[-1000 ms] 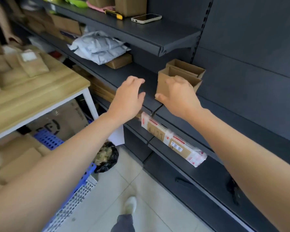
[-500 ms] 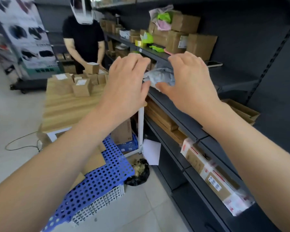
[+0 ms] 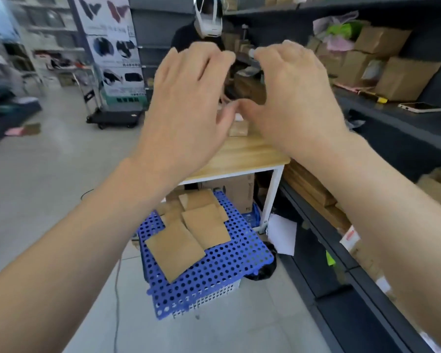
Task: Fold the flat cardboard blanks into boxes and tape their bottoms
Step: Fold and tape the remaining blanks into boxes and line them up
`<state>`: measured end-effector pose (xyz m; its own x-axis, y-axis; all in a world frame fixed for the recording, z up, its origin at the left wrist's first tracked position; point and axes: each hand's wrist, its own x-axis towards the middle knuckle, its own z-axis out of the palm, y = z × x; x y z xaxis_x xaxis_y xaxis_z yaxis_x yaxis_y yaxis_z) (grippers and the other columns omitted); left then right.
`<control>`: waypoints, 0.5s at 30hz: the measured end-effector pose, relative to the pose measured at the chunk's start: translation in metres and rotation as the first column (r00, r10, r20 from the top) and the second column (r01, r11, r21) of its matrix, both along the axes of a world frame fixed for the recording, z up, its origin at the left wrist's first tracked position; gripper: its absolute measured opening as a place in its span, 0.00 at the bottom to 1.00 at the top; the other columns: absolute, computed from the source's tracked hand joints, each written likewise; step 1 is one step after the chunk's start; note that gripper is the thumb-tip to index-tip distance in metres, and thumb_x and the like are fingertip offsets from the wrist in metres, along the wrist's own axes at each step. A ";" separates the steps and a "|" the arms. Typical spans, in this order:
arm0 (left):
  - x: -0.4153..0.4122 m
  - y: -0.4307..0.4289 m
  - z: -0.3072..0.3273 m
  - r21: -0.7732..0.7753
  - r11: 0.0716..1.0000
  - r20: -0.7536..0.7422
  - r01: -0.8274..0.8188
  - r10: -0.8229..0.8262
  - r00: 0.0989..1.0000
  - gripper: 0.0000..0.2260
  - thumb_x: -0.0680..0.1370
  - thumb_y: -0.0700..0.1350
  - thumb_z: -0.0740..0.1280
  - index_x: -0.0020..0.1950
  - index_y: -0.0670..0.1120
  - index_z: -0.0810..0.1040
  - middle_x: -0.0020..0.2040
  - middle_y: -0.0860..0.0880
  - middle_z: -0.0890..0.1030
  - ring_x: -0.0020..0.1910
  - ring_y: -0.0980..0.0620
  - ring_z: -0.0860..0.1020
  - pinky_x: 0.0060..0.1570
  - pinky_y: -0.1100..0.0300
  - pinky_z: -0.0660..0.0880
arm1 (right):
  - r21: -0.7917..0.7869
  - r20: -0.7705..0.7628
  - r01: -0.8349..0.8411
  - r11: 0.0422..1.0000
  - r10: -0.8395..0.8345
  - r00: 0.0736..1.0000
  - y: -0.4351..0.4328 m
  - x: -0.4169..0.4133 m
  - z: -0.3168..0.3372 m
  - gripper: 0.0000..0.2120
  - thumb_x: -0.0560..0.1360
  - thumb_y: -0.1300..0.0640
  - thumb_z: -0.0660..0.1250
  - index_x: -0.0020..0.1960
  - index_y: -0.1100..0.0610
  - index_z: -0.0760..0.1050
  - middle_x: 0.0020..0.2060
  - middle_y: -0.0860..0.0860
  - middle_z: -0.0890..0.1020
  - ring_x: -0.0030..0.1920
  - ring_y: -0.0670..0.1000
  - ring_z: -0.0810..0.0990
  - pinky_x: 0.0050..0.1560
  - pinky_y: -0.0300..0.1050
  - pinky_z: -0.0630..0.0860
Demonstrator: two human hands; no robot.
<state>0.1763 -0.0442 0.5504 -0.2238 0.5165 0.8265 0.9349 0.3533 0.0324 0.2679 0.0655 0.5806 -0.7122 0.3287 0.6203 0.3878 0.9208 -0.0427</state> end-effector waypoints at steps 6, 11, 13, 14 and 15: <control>-0.062 -0.042 -0.048 -0.108 0.973 0.071 -0.203 0.211 0.975 0.22 0.71 0.45 0.68 0.64 0.39 0.72 0.61 0.39 0.74 0.61 0.39 0.72 0.68 0.39 0.62 | -0.008 0.149 -0.089 0.996 0.089 0.985 -0.021 -0.082 -0.042 0.29 0.74 0.46 0.67 0.70 0.59 0.66 0.68 0.56 0.71 0.73 0.57 0.62 0.73 0.56 0.56; -0.106 -0.035 -0.084 -0.191 0.917 0.016 -0.349 0.359 0.933 0.23 0.70 0.43 0.68 0.64 0.39 0.73 0.61 0.38 0.75 0.62 0.37 0.73 0.66 0.36 0.61 | 0.011 0.252 -0.168 0.986 0.159 0.955 -0.005 -0.137 -0.078 0.33 0.74 0.45 0.67 0.73 0.60 0.62 0.72 0.57 0.65 0.76 0.58 0.55 0.74 0.55 0.47; -0.120 -0.024 -0.093 -0.190 0.905 -0.002 -0.381 0.388 0.922 0.23 0.70 0.43 0.68 0.64 0.40 0.73 0.61 0.38 0.75 0.61 0.37 0.73 0.66 0.36 0.62 | 0.020 0.264 -0.207 0.978 0.195 0.945 0.006 -0.156 -0.088 0.34 0.75 0.44 0.66 0.73 0.60 0.61 0.72 0.57 0.65 0.76 0.57 0.54 0.74 0.55 0.47; -0.128 -0.017 -0.098 -0.185 0.899 -0.009 -0.397 0.402 0.916 0.23 0.70 0.43 0.68 0.64 0.40 0.72 0.61 0.38 0.75 0.61 0.37 0.73 0.66 0.36 0.62 | 0.011 0.272 -0.226 0.974 0.215 0.938 0.013 -0.166 -0.092 0.33 0.75 0.44 0.66 0.73 0.60 0.61 0.73 0.57 0.64 0.76 0.57 0.54 0.74 0.55 0.47; -0.137 -0.009 -0.103 -0.178 0.894 -0.011 -0.412 0.417 0.909 0.23 0.70 0.42 0.69 0.64 0.41 0.72 0.61 0.38 0.75 0.60 0.37 0.74 0.65 0.36 0.62 | -0.004 0.286 -0.243 0.970 0.234 0.929 0.022 -0.177 -0.097 0.33 0.75 0.44 0.66 0.73 0.60 0.61 0.73 0.57 0.63 0.76 0.57 0.53 0.74 0.55 0.47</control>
<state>0.0392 -0.0531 0.4469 -0.4692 0.5059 0.7239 0.7022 0.7108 -0.0416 0.0913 0.0877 0.4834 -0.9144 0.1111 0.3892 0.1481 0.9868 0.0662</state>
